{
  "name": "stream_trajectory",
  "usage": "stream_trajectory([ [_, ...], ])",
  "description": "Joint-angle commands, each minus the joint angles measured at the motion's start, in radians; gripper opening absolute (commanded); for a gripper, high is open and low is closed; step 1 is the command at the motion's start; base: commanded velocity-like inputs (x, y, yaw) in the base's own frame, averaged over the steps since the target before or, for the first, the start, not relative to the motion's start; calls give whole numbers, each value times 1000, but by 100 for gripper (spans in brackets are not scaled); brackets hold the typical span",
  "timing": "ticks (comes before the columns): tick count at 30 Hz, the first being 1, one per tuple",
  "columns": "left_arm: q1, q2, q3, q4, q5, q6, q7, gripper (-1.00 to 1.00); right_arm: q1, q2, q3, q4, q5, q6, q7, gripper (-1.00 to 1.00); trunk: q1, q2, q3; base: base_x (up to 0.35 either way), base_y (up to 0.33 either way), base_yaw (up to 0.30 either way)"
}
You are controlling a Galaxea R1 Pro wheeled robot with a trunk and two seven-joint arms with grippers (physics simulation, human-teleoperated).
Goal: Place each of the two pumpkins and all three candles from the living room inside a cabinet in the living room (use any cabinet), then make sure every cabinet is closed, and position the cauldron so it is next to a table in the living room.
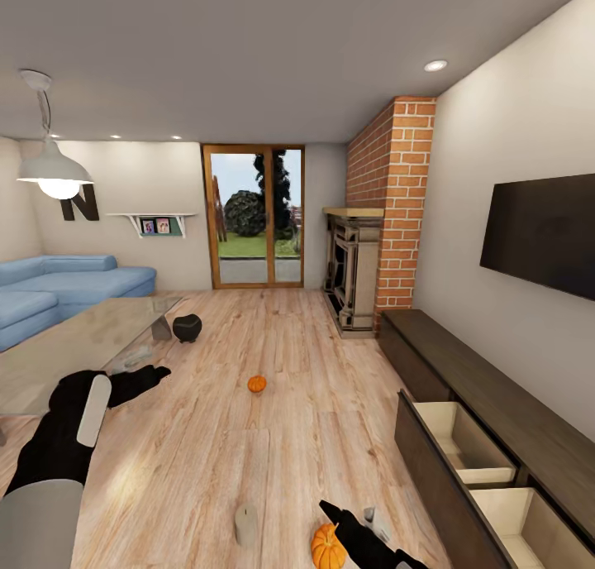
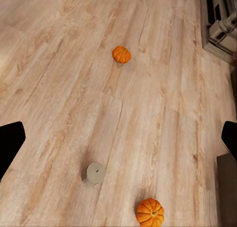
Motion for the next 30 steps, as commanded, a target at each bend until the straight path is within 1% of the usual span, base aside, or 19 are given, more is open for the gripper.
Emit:
stream_trajectory([
  [1, -1, 0, 1, -6, 10, 5, 8, 100, -1, 0, 5, 0, -11, 5, 2, 100, 0, -1, -1, 0, 0, 0],
  [8, 0, -4, 1, -16, 10, 7, 8, 100, -1, 0, 4, 2, -11, 5, 2, 100, 0, -1, -1, 0, 0, 0],
  [22, 1, -6, 0, -26, 9, 2, 4, 100, -1, -1, 4, 4, -11, 3, 1, 100, 54, -99, -45, 0, 0, 0],
  [30, 1, -5, 1, -45, 10, 1, -31, 100, -1, -3, 2, 8, -11, 3, -3, 100, 84, -155, -70, 0, 0, 0],
])
